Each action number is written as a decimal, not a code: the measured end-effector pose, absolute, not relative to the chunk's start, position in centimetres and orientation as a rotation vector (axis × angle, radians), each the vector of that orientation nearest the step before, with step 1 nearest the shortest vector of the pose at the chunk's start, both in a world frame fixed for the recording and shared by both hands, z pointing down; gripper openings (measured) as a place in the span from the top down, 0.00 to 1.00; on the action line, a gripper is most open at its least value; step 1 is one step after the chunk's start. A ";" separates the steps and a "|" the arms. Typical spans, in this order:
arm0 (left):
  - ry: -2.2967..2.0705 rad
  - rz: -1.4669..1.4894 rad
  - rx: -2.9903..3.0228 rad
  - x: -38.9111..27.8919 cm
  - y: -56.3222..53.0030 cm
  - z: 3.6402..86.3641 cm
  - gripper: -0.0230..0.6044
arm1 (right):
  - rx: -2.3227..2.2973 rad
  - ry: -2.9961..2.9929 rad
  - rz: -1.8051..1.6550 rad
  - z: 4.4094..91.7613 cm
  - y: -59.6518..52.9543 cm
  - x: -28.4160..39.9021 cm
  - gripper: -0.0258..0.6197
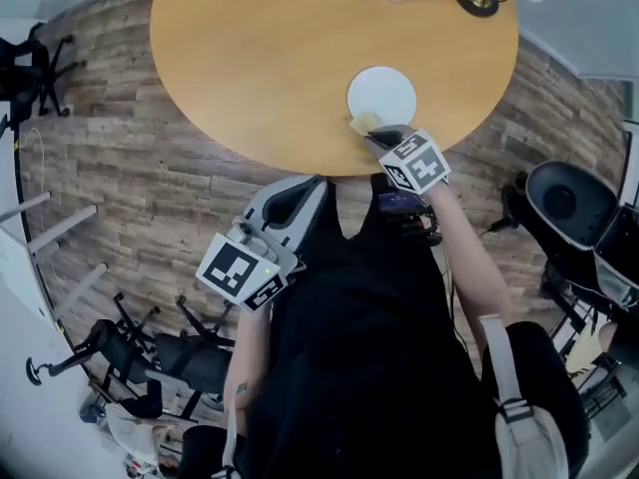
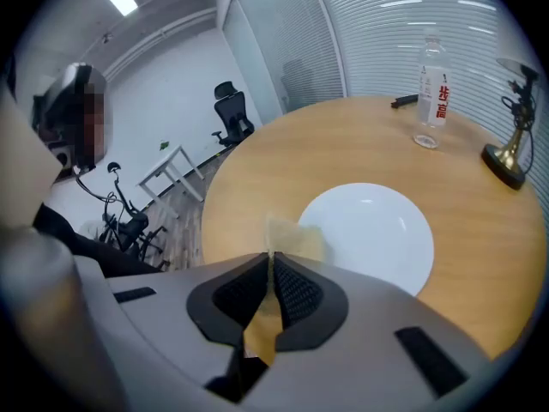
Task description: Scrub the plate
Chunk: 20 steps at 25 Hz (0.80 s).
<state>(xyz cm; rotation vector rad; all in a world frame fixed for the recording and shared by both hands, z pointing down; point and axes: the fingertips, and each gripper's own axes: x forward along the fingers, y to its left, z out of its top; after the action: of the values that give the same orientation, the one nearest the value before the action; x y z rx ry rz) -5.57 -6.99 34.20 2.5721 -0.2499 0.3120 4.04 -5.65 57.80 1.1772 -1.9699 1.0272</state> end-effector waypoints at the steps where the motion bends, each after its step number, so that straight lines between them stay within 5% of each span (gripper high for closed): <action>1: -0.210 0.342 2.576 -6.6 -7.3 34.7 0.94 | 1.213 -1.963 1.038 57.6 -5.7 3.2 0.92; 8: -0.048 0.419 2.662 -11.8 -6.1 36.4 0.94 | 1.401 -1.946 1.064 57.5 -1.4 -1.3 0.92; 20: 0.526 0.484 2.633 -9.9 6.8 35.0 0.94 | 2.038 -1.718 1.180 50.7 18.0 -1.4 0.92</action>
<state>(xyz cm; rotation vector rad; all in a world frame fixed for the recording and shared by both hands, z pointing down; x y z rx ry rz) -9.93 6.79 35.05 2.6329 0.5261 0.4842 -1.41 18.01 50.70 2.0377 -1.7175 1.1804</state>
